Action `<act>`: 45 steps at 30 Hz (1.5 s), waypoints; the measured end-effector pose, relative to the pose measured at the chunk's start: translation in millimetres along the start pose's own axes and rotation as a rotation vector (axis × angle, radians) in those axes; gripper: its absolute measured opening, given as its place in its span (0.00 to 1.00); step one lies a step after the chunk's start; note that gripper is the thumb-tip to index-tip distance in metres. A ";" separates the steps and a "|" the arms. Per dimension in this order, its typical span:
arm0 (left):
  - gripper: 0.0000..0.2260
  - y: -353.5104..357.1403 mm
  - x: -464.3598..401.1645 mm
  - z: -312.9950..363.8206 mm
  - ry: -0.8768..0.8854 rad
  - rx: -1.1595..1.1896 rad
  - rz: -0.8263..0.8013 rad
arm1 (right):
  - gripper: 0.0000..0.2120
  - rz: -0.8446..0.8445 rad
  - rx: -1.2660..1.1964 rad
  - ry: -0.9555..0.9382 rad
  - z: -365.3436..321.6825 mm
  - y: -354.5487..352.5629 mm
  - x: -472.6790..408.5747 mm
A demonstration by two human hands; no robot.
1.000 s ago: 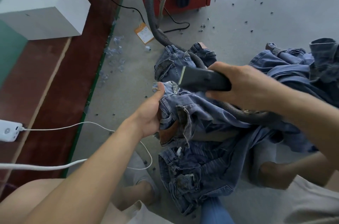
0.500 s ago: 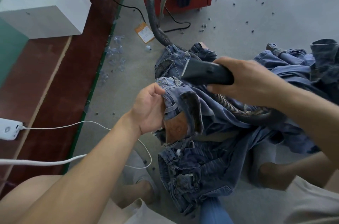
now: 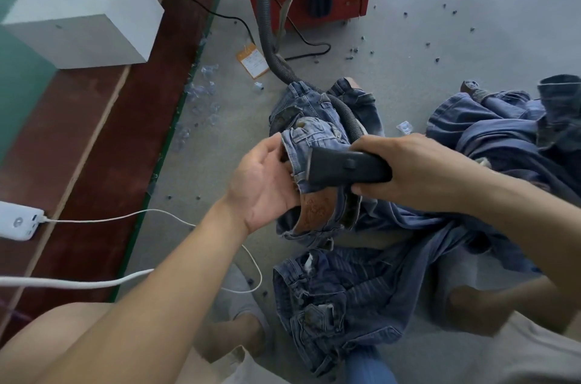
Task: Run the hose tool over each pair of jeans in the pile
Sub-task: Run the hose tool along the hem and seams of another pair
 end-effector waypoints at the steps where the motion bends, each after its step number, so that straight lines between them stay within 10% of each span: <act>1: 0.27 0.7 0.1 -1.3 -0.003 -0.006 -0.013 | 0.17 0.032 -0.066 0.001 -2.4 -3.3 -1.1; 40: 0.35 30.2 -13.3 -11.1 0.091 0.200 -0.125 | 0.11 -0.021 0.178 0.187 -20.1 -10.0 4.8; 45: 0.23 32.2 -12.2 -27.1 0.082 0.014 -0.114 | 0.14 0.161 0.044 0.327 4.1 -54.2 -1.5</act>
Point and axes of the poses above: each hand's wrist, its own x-axis away from the middle knuckle, its own y-axis out of the palm, z = x × y, the point moved 5 cm from there along -x, towards the middle knuckle, and after that the axes turned 1 degree about z, right-handed, at the moved point
